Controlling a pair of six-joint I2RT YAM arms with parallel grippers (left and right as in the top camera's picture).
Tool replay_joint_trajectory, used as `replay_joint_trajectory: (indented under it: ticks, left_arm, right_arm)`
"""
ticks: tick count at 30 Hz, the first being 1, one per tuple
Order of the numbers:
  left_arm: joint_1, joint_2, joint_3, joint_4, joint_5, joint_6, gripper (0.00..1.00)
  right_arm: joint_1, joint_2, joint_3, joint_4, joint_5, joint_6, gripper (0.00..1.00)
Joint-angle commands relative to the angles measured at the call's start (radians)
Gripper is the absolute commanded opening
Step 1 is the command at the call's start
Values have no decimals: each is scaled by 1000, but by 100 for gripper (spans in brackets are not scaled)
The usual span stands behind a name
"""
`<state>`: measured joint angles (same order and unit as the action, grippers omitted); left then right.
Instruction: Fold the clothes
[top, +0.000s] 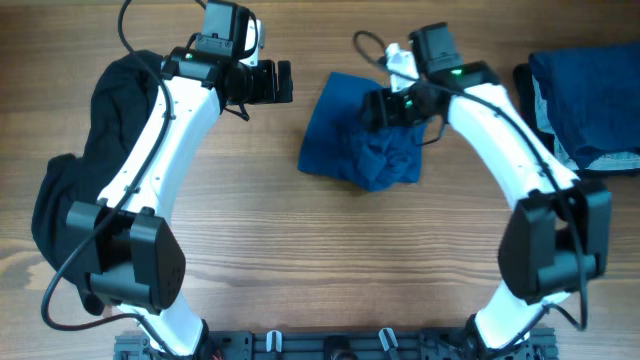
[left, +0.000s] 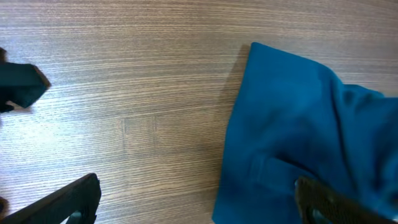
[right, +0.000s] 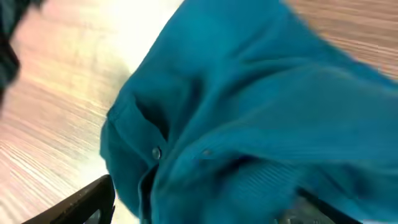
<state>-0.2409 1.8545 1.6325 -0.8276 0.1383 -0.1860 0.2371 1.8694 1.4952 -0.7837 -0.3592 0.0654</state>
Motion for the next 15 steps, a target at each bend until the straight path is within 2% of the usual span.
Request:
replay_joint_trajectory:
  ticks: [1, 6, 10, 15]
  left_arm:
    - [3, -14, 4, 0, -10, -2, 100]
    - [3, -14, 4, 0, -10, -2, 100]
    - [3, -14, 4, 0, -10, -2, 100]
    - [3, -14, 4, 0, -10, -2, 100]
  right_arm:
    - [-27, -42, 19, -19, -34, 77, 80]
    - [-75, -42, 17, -83, 27, 138, 75]
    - [-115, -42, -7, -194, 57, 83, 73]
    - [-142, -42, -77, -214, 56, 65, 66]
